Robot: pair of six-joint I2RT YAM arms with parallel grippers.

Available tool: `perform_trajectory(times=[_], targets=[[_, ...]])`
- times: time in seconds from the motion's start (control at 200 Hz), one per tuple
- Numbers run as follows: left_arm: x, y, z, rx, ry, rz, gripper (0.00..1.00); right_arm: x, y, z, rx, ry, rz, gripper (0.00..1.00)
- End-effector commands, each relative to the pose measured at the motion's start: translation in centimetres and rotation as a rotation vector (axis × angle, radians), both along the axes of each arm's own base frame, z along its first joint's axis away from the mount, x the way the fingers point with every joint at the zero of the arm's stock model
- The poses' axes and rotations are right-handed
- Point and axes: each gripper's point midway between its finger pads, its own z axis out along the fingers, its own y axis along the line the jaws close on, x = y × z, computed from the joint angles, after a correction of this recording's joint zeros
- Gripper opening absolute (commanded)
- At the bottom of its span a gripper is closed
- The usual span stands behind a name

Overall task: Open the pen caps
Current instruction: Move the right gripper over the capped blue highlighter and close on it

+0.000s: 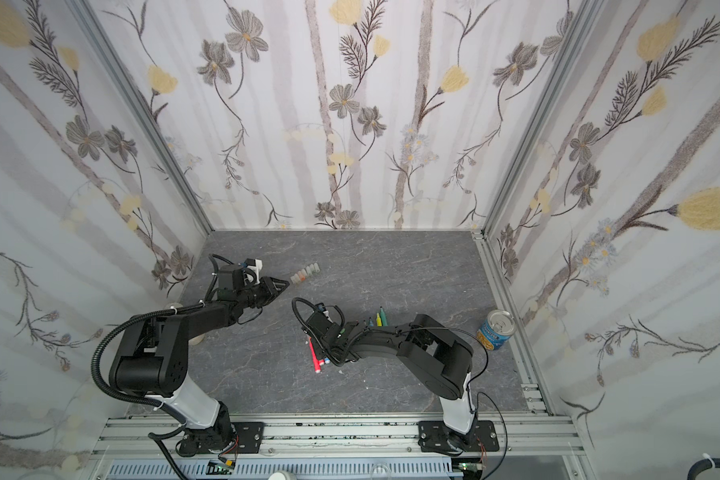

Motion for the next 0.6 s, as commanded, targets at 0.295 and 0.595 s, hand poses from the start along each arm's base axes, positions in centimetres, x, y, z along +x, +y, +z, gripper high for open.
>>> perform_trajectory(times=[0.295, 0.595], targets=[[0.2, -1.0, 0.2, -0.047, -0.026, -0.034, 0.29, -0.9, -0.4, -1.5, -0.053, 0.038, -0.017, 0.3], [-0.2, -2.2, 1.3, -0.039, -0.048, -0.073, 0.29, -1.3, -1.2, -2.1, -0.086, 0.057, -0.036, 0.12]])
